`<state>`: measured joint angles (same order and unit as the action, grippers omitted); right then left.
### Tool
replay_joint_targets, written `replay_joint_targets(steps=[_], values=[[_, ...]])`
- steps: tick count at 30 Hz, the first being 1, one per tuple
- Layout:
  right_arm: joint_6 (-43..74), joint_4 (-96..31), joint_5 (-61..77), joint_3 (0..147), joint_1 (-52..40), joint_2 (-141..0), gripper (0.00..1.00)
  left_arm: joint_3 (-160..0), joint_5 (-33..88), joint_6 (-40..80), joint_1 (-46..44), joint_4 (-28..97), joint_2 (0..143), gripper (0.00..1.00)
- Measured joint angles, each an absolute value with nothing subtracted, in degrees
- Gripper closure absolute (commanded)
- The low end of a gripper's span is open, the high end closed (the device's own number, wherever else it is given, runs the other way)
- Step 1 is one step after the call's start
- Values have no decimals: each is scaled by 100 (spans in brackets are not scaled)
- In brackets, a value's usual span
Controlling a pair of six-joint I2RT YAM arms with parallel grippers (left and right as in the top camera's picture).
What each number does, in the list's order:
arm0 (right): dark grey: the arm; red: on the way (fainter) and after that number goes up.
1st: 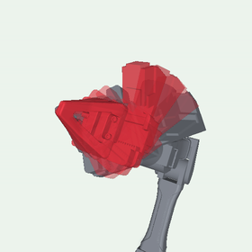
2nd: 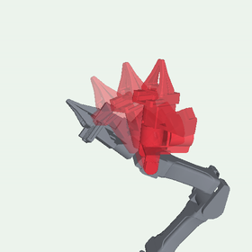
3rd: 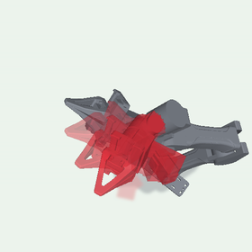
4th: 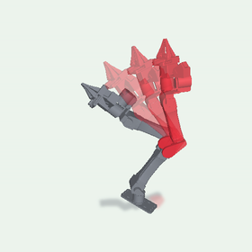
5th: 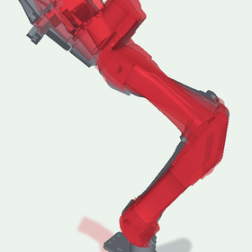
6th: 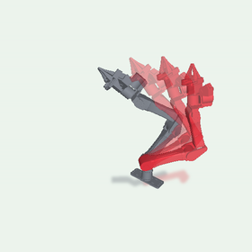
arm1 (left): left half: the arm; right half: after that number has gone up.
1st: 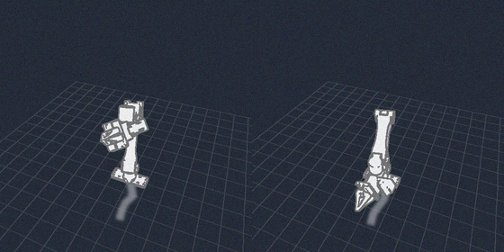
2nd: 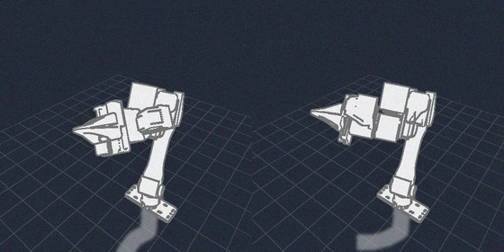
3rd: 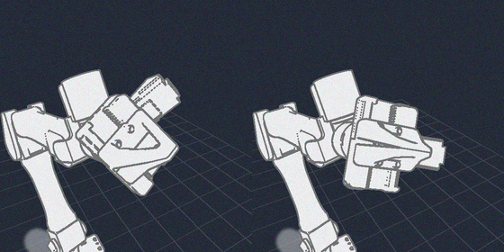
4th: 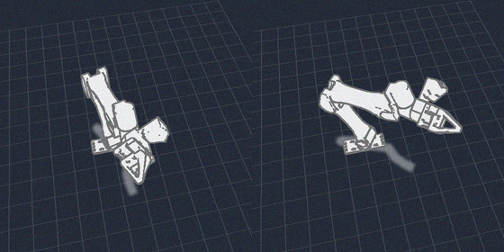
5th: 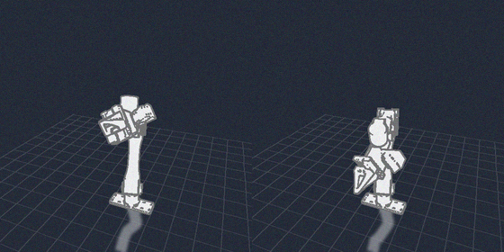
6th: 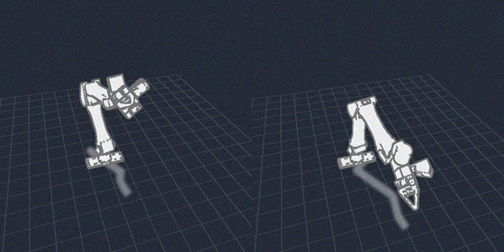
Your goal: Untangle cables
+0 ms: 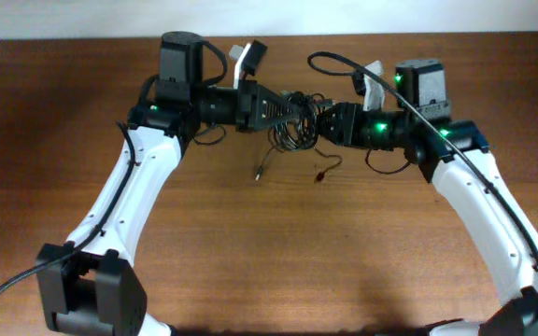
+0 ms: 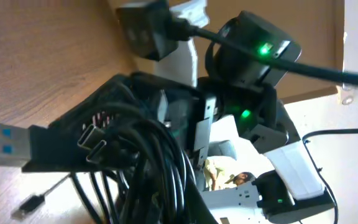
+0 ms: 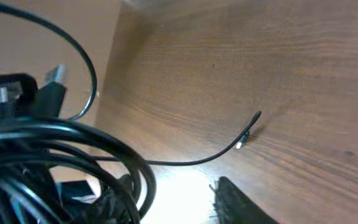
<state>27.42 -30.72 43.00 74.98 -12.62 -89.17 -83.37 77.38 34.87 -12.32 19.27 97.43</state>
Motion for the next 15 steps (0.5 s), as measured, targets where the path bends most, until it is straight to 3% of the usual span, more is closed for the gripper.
replay_joint_targets(steps=[2,7,15], values=[[2825,-3030,4362,7553,-1286,-8958,96,-8324,7682,3717,-1236,1509,9745,100],[2886,-3621,3778,7638,-1317,-8995,96,-8322,7247,3592,-917,1411,9789,100],[2851,-4381,2624,7623,-1313,-8739,96,-8409,3844,1608,-738,4982,9791,97]])
